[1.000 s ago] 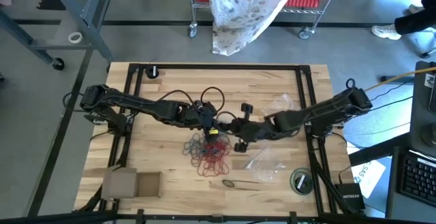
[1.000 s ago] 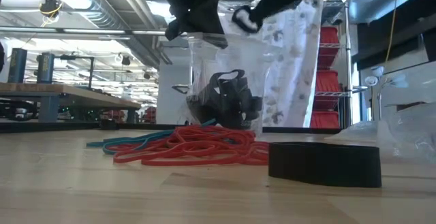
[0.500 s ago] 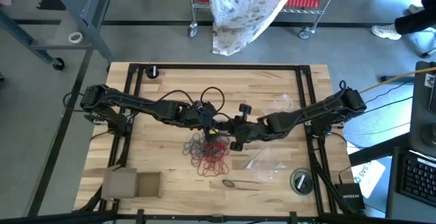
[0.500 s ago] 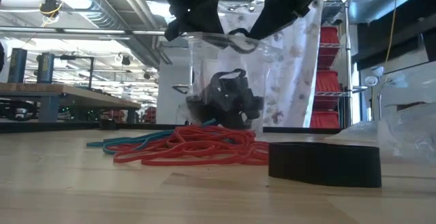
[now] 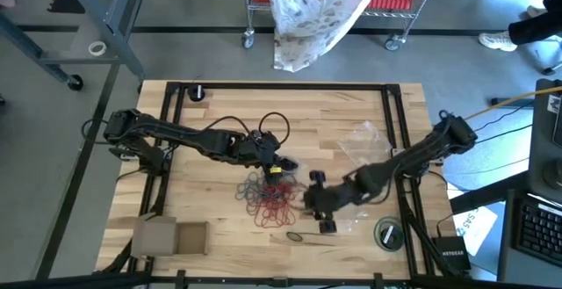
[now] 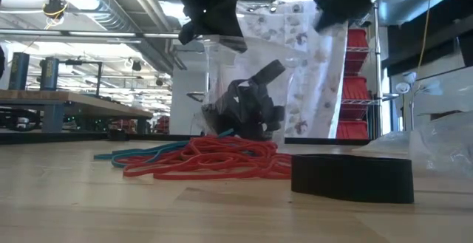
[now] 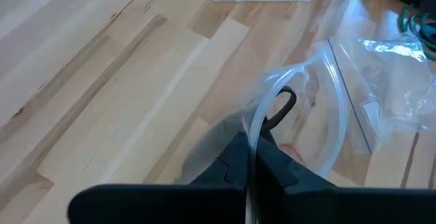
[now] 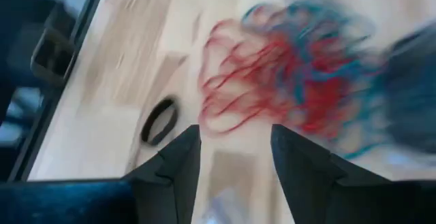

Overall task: Sort rubber bands
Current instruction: Put the black rubber band into the transparent zip lock bag

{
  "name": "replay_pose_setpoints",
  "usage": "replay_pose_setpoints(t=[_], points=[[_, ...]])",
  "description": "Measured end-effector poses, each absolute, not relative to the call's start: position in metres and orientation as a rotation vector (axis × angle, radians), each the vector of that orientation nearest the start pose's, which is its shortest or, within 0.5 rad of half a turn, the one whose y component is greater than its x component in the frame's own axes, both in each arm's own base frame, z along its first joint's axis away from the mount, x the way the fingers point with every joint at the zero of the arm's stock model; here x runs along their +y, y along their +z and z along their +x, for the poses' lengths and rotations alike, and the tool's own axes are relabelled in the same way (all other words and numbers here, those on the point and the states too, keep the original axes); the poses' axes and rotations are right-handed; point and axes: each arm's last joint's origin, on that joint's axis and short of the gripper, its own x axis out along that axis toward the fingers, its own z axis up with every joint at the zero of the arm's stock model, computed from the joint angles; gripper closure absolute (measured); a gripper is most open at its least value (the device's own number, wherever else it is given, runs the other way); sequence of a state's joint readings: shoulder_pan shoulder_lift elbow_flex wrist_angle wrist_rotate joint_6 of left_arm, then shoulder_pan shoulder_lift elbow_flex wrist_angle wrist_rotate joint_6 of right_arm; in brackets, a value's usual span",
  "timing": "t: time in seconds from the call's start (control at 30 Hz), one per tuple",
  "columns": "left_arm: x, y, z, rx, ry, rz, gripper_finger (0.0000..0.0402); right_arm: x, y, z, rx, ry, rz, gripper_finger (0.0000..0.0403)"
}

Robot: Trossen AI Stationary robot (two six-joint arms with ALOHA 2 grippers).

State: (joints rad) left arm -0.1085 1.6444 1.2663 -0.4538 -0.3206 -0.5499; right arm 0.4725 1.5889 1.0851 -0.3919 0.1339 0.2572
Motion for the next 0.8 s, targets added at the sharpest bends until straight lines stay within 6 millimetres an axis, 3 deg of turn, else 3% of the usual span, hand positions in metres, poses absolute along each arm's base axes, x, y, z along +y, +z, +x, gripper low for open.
replay_pose_setpoints(t=[0.17,0.43,0.8], points=[[-0.029,0.262,0.352,0.735,0.413,-0.334,0.0402,0.166,0.189,0.293,0.900,0.288,-0.035,0.0242],[-0.030,0.261,0.352,0.744,0.402,-0.337,0.0402,0.177,0.143,0.314,0.897,0.351,0.027,0.0259],[-0.031,0.261,0.352,0.745,0.391,-0.344,0.0402,0.175,0.124,0.323,0.937,0.416,0.138,0.0286]])
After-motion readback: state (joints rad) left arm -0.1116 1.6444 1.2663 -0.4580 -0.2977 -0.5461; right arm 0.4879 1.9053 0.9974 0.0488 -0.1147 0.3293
